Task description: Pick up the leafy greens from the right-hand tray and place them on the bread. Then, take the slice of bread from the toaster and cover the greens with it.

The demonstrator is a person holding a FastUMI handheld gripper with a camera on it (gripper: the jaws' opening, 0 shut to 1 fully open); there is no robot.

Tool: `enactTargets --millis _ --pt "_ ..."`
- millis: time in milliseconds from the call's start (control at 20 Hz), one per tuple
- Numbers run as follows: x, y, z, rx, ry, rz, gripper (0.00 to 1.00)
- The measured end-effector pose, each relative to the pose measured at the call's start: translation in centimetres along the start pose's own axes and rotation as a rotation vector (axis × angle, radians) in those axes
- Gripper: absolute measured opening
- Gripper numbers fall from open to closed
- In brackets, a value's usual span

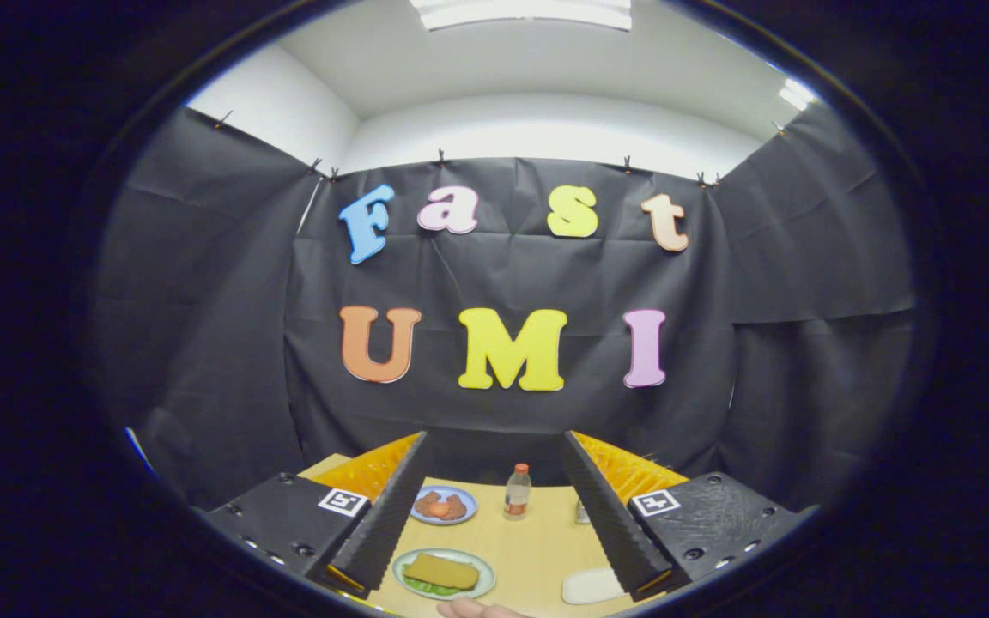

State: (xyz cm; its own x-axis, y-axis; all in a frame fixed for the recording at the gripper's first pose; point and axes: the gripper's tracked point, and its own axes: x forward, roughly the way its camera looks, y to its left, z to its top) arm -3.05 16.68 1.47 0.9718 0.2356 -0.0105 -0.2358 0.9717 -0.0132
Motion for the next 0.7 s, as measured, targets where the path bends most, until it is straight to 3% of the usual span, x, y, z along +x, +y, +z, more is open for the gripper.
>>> enactTargets --millis 150,250,500,700 --pt "-0.8 1.1 0.1 -0.023 -0.001 0.058 0.96" --pt "-1.0 0.2 0.2 -0.023 -0.007 0.052 0.96" --pt "-0.6 -3.8 0.1 0.007 -0.007 -0.056 0.96" --pt "-0.3 -3.6 -0.9 0.024 0.011 -0.063 0.96"
